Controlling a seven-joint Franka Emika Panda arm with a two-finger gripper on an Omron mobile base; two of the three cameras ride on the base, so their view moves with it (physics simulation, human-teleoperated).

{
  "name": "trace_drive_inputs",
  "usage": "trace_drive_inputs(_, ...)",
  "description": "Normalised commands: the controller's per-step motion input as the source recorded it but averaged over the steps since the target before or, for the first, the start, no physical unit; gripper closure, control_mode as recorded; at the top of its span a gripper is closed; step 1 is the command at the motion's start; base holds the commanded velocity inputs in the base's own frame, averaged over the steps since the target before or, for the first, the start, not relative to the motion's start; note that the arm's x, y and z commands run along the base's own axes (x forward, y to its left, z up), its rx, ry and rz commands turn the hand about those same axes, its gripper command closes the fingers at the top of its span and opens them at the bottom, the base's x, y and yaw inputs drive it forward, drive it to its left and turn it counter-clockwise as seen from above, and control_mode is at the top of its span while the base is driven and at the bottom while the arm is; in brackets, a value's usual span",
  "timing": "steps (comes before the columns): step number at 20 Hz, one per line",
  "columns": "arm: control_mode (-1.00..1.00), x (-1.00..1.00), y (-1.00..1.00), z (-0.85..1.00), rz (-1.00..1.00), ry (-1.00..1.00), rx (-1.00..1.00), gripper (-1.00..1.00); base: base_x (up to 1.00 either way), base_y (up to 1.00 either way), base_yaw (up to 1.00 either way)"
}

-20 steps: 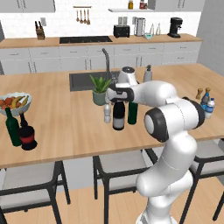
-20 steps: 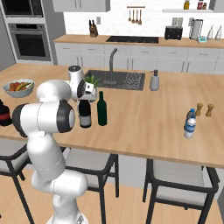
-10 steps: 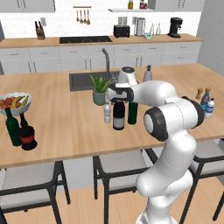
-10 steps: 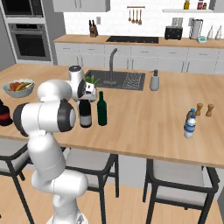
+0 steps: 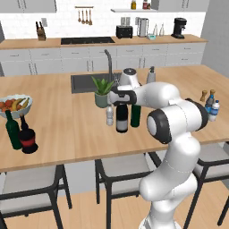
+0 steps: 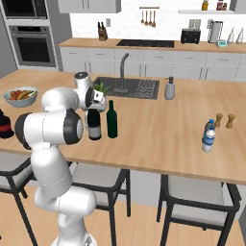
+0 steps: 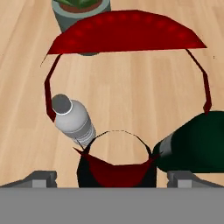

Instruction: Move the plastic bottles in the middle to the plastics group, and the glass bottles in the middle to the glass group.

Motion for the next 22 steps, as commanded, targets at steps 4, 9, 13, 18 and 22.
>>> trace_drive_inputs(4, -1.00, 0.00, 0.00, 0.00, 0.00, 0.00, 0.00, -1.00, 0.00, 0.00, 0.00)
trace_drive_inputs(9, -1.00, 0.00, 0.00, 0.00, 0.00, 0.00, 0.00, 1.00, 0.00, 0.00, 0.00)
trace_drive_inputs(13, -1.00, 0.00, 0.00, 0.00, 0.00, 0.00, 0.00, 1.00, 0.00, 0.00, 0.00)
trace_drive_inputs(18, -1.00, -0.18, 0.00, 0.00, 0.00, -0.01, 0.00, 1.00, 0.00, 0.00, 0.00)
trace_drive_inputs(22, -1.00, -0.85, 0.00, 0.22, 0.00, -0.08, 0.00, 1.00, 0.00, 0.00, 0.00)
